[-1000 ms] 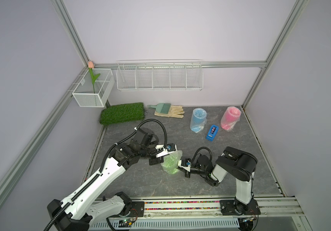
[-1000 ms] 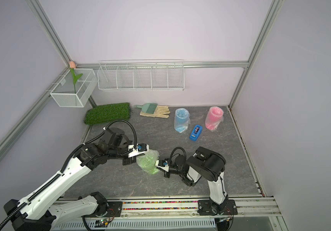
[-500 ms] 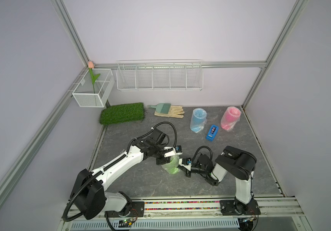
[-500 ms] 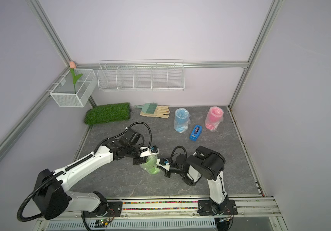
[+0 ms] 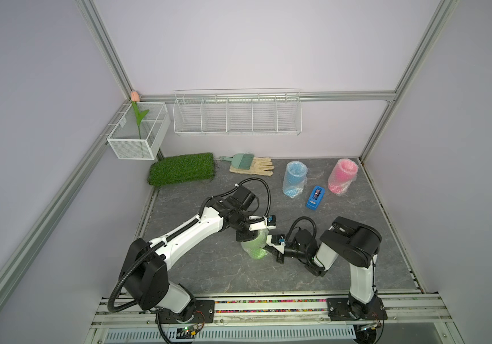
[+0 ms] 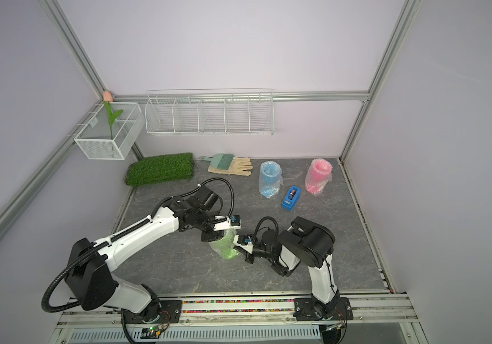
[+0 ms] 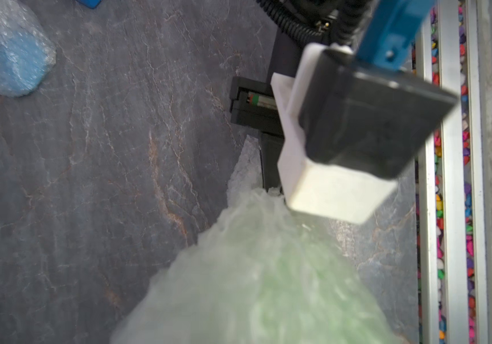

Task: Wrap wine glasses in bubble wrap
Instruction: Wrap the wine glass in bubble wrap.

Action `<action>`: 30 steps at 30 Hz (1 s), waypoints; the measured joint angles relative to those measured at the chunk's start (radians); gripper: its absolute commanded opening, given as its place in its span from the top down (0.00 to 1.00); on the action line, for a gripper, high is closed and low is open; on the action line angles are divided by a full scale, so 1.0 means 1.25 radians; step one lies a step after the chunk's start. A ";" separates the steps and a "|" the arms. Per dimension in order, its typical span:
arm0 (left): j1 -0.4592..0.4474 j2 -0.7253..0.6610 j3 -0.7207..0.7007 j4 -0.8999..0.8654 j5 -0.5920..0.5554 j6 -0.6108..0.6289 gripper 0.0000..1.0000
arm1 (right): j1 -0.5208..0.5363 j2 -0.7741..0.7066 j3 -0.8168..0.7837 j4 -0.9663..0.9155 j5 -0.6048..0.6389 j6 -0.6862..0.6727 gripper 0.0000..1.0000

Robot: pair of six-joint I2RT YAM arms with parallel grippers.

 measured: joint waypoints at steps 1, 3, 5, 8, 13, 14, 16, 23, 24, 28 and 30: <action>0.000 -0.018 0.002 -0.007 -0.009 -0.001 0.69 | -0.001 0.001 0.000 0.000 0.000 0.000 0.93; 0.000 -0.066 0.007 -0.014 -0.024 -0.009 0.67 | -0.002 0.004 0.000 0.000 0.000 0.002 0.93; 0.000 -0.116 0.008 -0.009 -0.030 -0.018 0.63 | -0.004 0.006 0.000 0.000 0.000 0.002 0.93; 0.000 -0.190 0.008 0.014 -0.020 -0.035 0.60 | -0.004 0.007 0.000 0.000 -0.002 0.002 0.93; 0.000 -0.218 0.008 0.054 0.028 -0.069 0.58 | -0.004 0.007 0.000 0.000 -0.005 0.003 0.93; 0.000 -0.211 0.008 0.059 0.033 -0.073 0.58 | -0.004 0.007 0.000 0.000 -0.005 0.003 0.93; 0.000 -0.188 0.008 0.065 0.038 -0.081 0.58 | -0.004 0.007 0.000 0.000 -0.005 0.003 0.93; 0.000 -0.101 -0.017 0.085 0.056 -0.095 1.00 | -0.005 0.007 0.000 0.000 -0.005 0.003 0.93; -0.001 -0.086 -0.022 0.086 0.056 -0.099 1.00 | -0.005 0.007 0.000 0.000 -0.005 0.004 0.93; -0.001 -0.016 -0.025 0.081 0.074 -0.095 1.00 | -0.005 0.010 0.000 0.001 -0.005 0.006 0.93; -0.001 0.021 -0.020 0.077 0.093 -0.089 1.00 | -0.005 0.013 0.000 0.002 -0.005 0.008 0.93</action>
